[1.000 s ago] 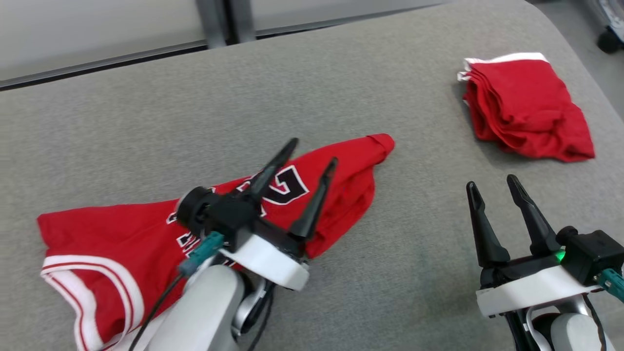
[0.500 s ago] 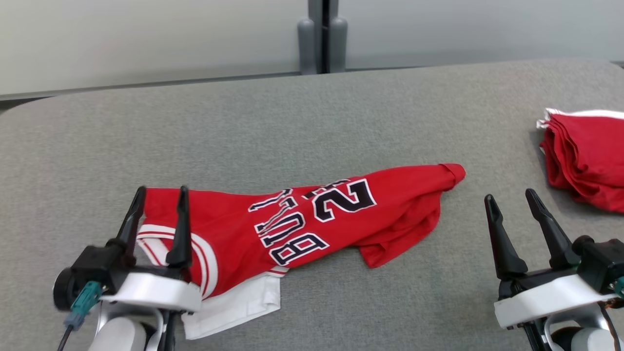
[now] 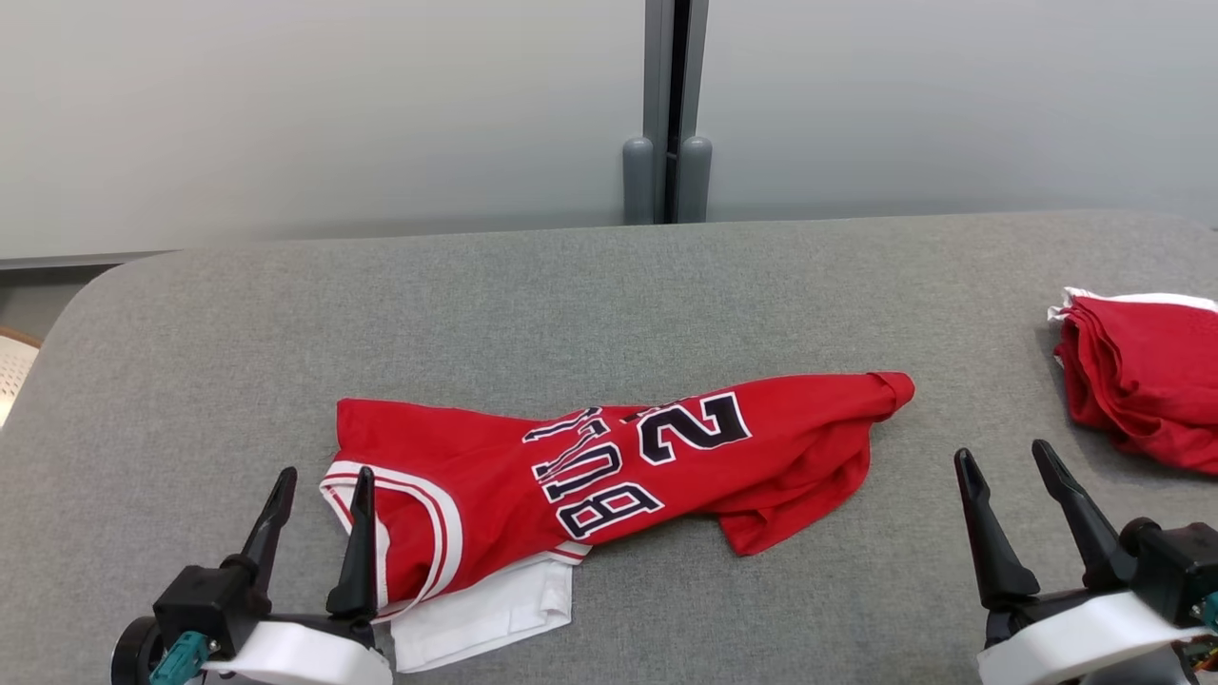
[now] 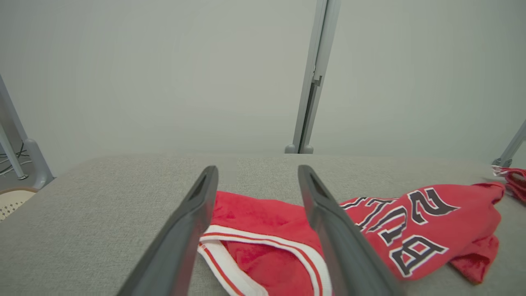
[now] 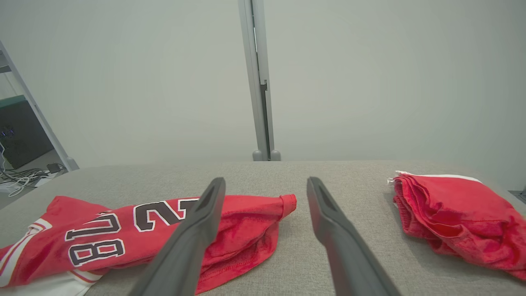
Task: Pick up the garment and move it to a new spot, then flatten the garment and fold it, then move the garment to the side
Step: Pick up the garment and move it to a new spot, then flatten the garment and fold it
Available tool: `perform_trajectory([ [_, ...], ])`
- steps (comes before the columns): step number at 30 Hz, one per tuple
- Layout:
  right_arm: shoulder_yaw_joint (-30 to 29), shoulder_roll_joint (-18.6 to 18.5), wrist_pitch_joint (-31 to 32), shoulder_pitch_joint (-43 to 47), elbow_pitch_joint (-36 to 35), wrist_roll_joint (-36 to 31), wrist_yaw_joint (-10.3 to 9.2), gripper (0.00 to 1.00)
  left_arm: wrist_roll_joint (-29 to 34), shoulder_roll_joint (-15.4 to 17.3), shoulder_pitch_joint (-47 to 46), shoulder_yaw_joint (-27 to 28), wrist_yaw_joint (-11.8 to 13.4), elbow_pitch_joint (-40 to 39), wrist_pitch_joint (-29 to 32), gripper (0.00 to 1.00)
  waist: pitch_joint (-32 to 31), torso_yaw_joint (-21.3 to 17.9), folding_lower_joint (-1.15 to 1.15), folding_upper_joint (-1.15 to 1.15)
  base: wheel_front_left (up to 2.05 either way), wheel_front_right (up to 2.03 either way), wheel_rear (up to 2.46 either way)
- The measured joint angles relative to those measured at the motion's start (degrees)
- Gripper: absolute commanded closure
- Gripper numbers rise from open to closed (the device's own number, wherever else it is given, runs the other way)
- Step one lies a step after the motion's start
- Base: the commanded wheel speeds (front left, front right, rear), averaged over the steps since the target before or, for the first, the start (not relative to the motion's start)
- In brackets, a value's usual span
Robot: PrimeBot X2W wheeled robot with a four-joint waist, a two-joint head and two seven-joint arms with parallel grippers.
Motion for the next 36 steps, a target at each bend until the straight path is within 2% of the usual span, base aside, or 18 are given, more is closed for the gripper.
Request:
perform_trajectory([
  [15,-0.7,0.4,1.2,1.4,-1.9,0.0,0.00,0.00,0.1,0.4,1.7,-0.9,1.3,-2.2,1.3,0.00,-0.6,0.1,0.00,0.00,0.00,0.00,0.00],
  [25,-0.7,0.5,1.2,1.3,-1.8,-0.1,0.00,0.00,1.1,0.7,0.9,-3.0,1.2,-2.7,2.7,0.00,0.0,0.4,0.00,0.00,0.00,0.00,0.00],
  [33,0.2,1.0,1.1,0.1,-1.9,0.0,0.00,0.00,0.3,-1.3,-1.0,-8.2,-2.2,2.0,8.0,0.00,2.6,0.3,0.00,0.00,0.00,0.00,0.00],
  [34,0.2,1.1,1.1,0.0,-1.7,0.0,0.00,0.00,-0.6,-1.8,-1.1,-8.5,-2.8,2.9,8.2,0.12,3.0,0.3,0.00,0.00,0.00,0.00,0.00],
  [35,0.2,1.1,1.1,0.0,-1.7,0.0,0.00,0.00,-1.0,-2.2,-1.5,-8.8,-2.8,3.8,8.7,0.12,3.3,0.2,0.00,0.00,0.00,0.00,0.00],
  [36,0.3,1.1,1.1,-0.1,-1.6,0.0,0.00,0.00,-1.1,-2.4,-1.8,-9.0,-3.2,4.7,9.1,0.57,3.7,0.1,0.00,0.00,0.00,0.00,0.00],
])
